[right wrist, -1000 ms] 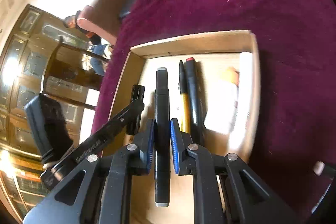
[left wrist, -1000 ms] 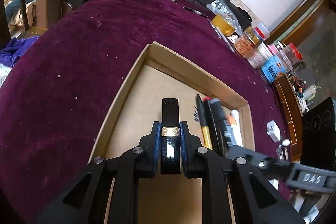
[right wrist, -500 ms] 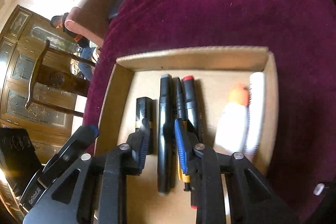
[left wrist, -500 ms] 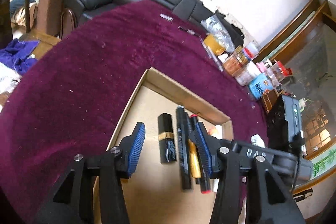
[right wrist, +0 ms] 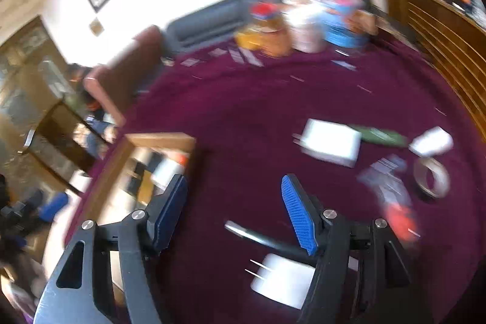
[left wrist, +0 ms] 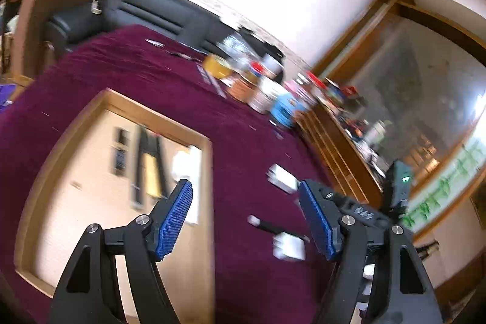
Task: Organize rigid objects
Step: 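Carry the tube and marker into the cardboard tray while both tools release them, then grasp the white square charger with the left tool while the right tool grasps a black marker, then carry the charger and marker into the tray while both tools release them, then grasp the green lighter with the right tool, then grasp the second white charger with the left tool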
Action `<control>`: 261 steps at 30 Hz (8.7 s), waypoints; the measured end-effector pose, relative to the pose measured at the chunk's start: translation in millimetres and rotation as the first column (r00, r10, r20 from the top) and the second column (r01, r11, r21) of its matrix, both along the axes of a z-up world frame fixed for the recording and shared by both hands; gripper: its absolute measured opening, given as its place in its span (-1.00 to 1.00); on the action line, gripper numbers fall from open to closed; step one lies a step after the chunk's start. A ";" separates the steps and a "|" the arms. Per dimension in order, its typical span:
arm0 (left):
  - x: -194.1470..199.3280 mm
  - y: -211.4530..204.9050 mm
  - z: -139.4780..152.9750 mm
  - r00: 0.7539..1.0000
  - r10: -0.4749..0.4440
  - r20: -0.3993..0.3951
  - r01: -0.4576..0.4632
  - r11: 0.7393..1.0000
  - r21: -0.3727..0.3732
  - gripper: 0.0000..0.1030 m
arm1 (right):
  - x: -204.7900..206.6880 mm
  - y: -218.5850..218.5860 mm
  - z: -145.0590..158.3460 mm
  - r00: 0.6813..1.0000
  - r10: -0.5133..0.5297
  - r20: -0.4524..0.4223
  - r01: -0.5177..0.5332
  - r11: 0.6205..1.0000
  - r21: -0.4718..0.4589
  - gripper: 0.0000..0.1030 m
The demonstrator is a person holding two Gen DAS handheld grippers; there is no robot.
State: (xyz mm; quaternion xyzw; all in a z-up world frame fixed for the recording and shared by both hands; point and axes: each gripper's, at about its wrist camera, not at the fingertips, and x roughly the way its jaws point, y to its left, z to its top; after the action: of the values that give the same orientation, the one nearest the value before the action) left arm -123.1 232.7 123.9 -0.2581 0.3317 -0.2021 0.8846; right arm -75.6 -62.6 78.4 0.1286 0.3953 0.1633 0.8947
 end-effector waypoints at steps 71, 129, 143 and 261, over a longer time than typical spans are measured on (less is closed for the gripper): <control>8.3 -1.3 -42.0 0.995 0.051 -0.090 -0.023 0.957 0.288 0.20 | 0.1 -11.2 -52.3 0.973 0.202 -0.111 -0.201 0.979 0.015 -0.76; -15.0 154.5 -58.1 0.952 0.266 -0.154 -0.255 0.963 0.087 0.29 | 90.5 282.9 -89.8 0.846 0.350 -0.402 -0.248 0.926 0.284 -0.69; -21.9 95.7 -58.0 0.975 0.171 -0.140 -0.158 0.982 0.099 0.29 | 61.3 123.8 -10.2 0.981 0.191 -0.046 -0.186 0.979 0.083 -0.09; 185.5 -213.4 -108.6 0.975 -0.009 -0.223 0.122 0.858 0.500 -0.19 | 94.9 -93.6 -85.9 0.990 -0.076 -0.120 0.082 0.996 0.044 -0.65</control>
State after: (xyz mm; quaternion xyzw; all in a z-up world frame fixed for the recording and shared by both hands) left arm 62.5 19.4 15.3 -0.0233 0.4747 -0.1085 0.8732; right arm 19.2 -156.3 -7.4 0.1755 0.4379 0.1294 0.8722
